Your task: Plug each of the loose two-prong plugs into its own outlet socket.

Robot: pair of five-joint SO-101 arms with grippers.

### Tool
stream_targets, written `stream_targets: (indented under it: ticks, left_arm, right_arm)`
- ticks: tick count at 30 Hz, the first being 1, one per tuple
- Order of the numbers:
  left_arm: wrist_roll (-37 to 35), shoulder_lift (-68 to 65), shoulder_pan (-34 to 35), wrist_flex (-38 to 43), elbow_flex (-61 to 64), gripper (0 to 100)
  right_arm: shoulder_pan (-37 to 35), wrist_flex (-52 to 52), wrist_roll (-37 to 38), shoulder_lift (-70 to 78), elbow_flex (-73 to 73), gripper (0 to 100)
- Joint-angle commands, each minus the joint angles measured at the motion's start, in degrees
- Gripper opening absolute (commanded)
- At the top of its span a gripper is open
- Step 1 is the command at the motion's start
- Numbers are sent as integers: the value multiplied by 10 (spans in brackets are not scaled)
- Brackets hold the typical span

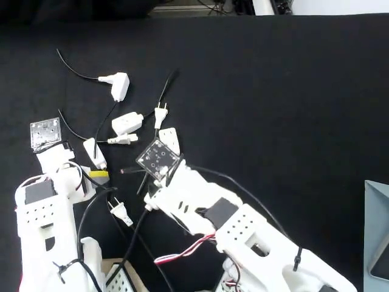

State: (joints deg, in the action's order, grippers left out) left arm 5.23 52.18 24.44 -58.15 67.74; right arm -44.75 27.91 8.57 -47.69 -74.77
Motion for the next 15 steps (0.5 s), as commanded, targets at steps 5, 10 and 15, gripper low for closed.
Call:
stream_targets:
  ticks: [5,10,15]
  left_arm:
    - [0,13,1,9,9,359]
    - [0,14,2,9,10,359]
    - [0,14,1,9,10,359]
  right_arm:
    - [-4,-18,6,2,5,12]
    - [11,-18,34,2,8,12]
    - [13,-5,34,2,19,12]
